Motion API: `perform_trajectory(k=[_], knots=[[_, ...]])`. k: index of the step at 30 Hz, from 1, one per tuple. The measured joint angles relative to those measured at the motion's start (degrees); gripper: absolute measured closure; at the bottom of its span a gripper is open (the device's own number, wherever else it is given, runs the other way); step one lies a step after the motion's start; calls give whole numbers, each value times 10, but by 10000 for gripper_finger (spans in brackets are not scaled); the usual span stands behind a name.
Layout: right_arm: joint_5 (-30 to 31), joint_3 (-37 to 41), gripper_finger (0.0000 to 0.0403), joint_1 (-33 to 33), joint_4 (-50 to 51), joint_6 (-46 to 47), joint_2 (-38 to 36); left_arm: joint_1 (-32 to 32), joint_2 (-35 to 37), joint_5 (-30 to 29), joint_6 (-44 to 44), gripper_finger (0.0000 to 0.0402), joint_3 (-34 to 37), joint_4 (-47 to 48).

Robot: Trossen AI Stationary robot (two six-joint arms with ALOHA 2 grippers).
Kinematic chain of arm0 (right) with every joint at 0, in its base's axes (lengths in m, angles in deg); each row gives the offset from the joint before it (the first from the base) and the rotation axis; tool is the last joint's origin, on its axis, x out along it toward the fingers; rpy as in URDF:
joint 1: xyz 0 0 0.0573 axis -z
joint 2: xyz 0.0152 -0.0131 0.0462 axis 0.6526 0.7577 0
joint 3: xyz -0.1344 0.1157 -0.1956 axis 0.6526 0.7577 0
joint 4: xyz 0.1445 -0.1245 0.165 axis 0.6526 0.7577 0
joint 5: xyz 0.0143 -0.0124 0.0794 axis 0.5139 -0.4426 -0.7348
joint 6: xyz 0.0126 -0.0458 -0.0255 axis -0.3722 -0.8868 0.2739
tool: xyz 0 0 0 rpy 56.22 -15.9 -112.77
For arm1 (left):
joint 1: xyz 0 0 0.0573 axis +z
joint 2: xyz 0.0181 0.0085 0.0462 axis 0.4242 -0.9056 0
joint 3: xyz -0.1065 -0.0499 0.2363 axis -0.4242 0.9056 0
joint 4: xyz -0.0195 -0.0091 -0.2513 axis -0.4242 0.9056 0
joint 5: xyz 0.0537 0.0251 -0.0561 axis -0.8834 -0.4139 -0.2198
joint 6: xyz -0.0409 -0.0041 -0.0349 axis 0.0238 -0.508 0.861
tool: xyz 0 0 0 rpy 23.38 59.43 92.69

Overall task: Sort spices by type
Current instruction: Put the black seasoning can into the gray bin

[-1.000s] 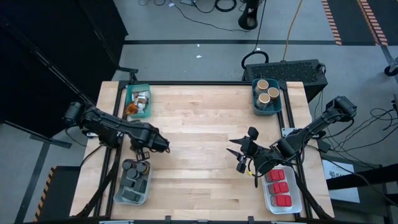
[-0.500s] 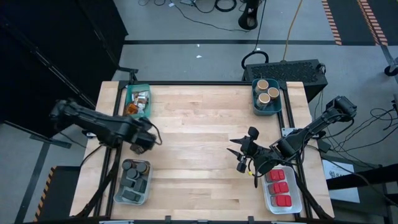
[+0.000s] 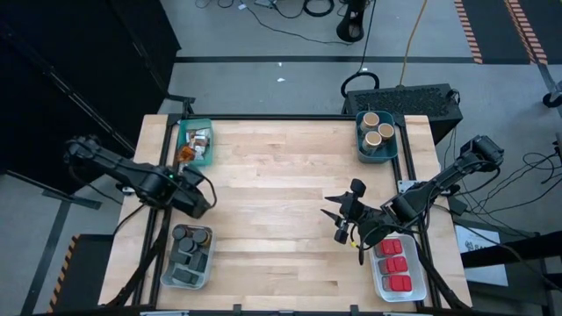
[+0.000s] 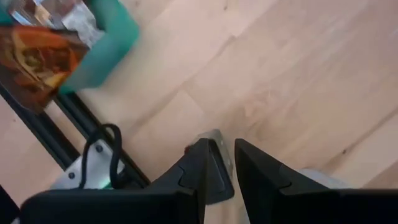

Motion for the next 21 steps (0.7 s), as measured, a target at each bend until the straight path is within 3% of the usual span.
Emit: perform_trajectory(k=[14,21], knots=[[-6,0,243,0,0,1,0,-5,-7,16,16,316,7,-26],[-17,0,243,0,1,0,0,-11,-48,11,65,257,7,-26]])
